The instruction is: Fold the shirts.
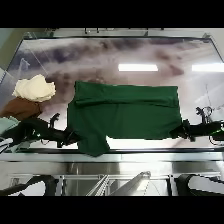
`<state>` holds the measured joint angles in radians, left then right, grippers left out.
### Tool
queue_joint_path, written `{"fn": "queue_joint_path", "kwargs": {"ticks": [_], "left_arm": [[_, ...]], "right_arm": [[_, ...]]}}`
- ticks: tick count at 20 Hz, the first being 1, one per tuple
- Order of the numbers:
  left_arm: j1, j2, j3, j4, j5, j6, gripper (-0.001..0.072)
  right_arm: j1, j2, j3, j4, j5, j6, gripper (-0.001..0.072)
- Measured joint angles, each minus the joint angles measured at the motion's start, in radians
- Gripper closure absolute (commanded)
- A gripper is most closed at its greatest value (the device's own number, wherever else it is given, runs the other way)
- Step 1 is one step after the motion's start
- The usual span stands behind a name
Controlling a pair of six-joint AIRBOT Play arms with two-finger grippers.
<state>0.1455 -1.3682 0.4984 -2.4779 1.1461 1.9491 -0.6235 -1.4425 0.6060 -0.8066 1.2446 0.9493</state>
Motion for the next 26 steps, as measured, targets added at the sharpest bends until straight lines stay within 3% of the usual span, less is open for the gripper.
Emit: {"fn": "queue_joint_path", "kwargs": {"ticks": [3,10,14,19,26], "left_arm": [[-0.008,0.032,0.068,-0.003,0.078,0.000,0.0691],[0.194,0.235,0.075,0.101,0.203,-0.038,0.0690],[0.233,0.269,0.080,0.117,0.232,-0.038,0.0689],[0.167,0.147,0.274,0.117,0.254,-0.071,0.0689],[0.071,-0.212,0.734,0.114,0.254,-0.150,0.0689]], "right_arm": [[-0.029,0.009,0.026,-0.031,0.069,0.014,0.0693],[-0.150,0.051,0.061,-0.022,0.183,0.045,0.0693],[-0.167,0.055,0.067,0.040,0.198,0.044,0.0693],[-0.167,0.056,0.103,0.191,0.155,0.014,0.0693],[-0.063,-0.040,0.170,0.372,-0.076,-0.104,0.0692]]}}
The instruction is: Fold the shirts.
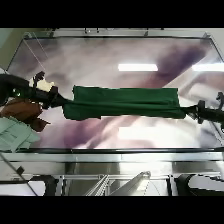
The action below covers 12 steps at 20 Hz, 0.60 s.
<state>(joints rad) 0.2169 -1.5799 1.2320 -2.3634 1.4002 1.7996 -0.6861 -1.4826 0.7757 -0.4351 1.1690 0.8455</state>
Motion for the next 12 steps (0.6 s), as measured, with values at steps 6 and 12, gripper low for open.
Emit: {"fn": "queue_joint_path", "kwargs": {"ticks": [6,12], "left_arm": [[-0.061,-0.312,0.314,0.007,0.008,-0.032,0.0692],[-0.080,-0.477,0.509,0.005,0.044,-0.035,0.0447]], "right_arm": [[0.105,-0.106,0.050,0.123,-0.204,-0.139,0.0691],[0.134,-0.125,0.068,0.147,-0.281,-0.275,0.0388]]}}
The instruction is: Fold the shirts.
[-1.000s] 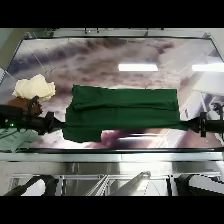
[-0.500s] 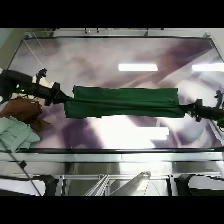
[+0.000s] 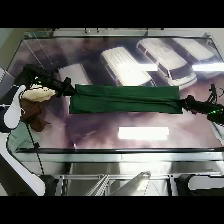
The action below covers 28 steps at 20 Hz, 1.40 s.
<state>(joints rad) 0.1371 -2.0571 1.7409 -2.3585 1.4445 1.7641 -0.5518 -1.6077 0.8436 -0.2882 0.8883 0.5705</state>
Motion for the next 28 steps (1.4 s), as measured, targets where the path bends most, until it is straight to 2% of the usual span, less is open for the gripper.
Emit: {"fn": "queue_joint_path", "kwargs": {"ticks": [1,2,3,4,5,7,11,12,13,14,15,18,20,22,23,24,26,28], "left_arm": [[-0.001,-0.011,0.014,0.006,0.001,0.000,0.0243],[-0.002,-0.018,0.024,0.002,0.012,-0.003,0.0093],[-0.002,-0.023,0.030,-0.018,0.026,-0.003,0.0012],[0.001,-0.026,0.036,-0.048,0.038,-0.003,0.0007],[0.007,-0.029,0.045,-0.088,0.055,-0.003,0.0007],[0.023,-0.031,0.082,-0.148,0.082,-0.003,0.0006],[0.049,-0.033,0.212,-0.213,0.142,-0.027,0.0008],[0.053,-0.033,0.246,-0.220,0.151,-0.040,0.0041],[0.054,-0.033,0.269,-0.227,0.159,-0.053,0.0260],[0.052,-0.031,0.284,-0.233,0.166,-0.066,0.0663],[0.050,-0.027,0.286,-0.236,0.169,-0.076,0.0690],[0.045,-0.013,0.262,-0.240,0.179,-0.089,0.0690],[0.037,-0.008,0.251,-0.242,0.189,-0.095,0.0691],[0.018,-0.005,0.248,-0.242,0.203,-0.097,0.0692],[0.005,-0.005,0.248,-0.242,0.209,-0.097,0.0692],[-0.017,-0.003,0.247,-0.238,0.210,-0.097,0.0691],[-0.077,-0.003,0.246,-0.195,0.198,-0.100,0.0692],[-0.158,-0.003,0.245,-0.124,0.131,-0.101,0.0691]], "right_arm": [[0.000,0.000,0.002,0.002,-0.013,-0.015,0.0365],[0.000,0.003,0.003,0.001,-0.010,-0.022,0.0365],[0.002,0.012,0.008,-0.004,0.000,-0.030,0.0363],[0.001,0.026,0.019,-0.016,0.004,-0.034,0.0311],[-0.002,0.045,0.037,-0.044,0.003,-0.036,0.0210],[-0.005,0.075,0.092,-0.127,0.002,0.021,0.0101],[0.002,0.046,0.227,-0.311,0.045,0.225,0.0086],[0.008,0.023,0.254,-0.337,0.071,0.256,0.0086],[0.014,0.000,0.275,-0.354,0.089,0.278,0.0086],[0.022,-0.026,0.294,-0.369,0.108,0.300,0.0086],[0.030,-0.048,0.307,-0.379,0.122,0.313,0.0087],[0.063,-0.116,0.331,-0.397,0.160,0.341,0.0091],[0.080,-0.150,0.347,-0.387,0.173,0.353,0.0260],[0.096,-0.178,0.365,-0.391,0.192,0.365,0.0335],[0.103,-0.188,0.373,-0.399,0.201,0.369,0.0531],[0.111,-0.200,0.381,-0.404,0.209,0.373,0.0681],[0.128,-0.211,0.391,-0.413,0.236,0.378,0.0692],[0.142,-0.218,0.399,-0.412,0.260,0.375,0.0692]]}}
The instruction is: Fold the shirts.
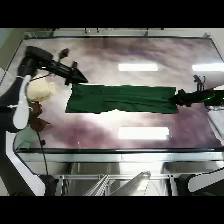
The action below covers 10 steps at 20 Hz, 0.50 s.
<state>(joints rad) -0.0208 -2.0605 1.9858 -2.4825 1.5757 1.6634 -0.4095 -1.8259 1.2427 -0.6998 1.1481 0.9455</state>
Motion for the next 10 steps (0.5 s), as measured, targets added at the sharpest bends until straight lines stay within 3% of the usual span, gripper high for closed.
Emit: {"fn": "queue_joint_path", "kwargs": {"ticks": [5,10], "left_arm": [[-0.235,-0.036,0.000,0.218,-0.199,-0.034,0.0692],[-0.378,-0.138,0.000,0.274,-0.277,-0.101,0.0692]], "right_arm": [[-0.007,0.006,0.048,-0.006,0.125,-0.003,0.0693],[-0.038,0.078,0.106,0.019,0.274,-0.006,0.0693]]}}
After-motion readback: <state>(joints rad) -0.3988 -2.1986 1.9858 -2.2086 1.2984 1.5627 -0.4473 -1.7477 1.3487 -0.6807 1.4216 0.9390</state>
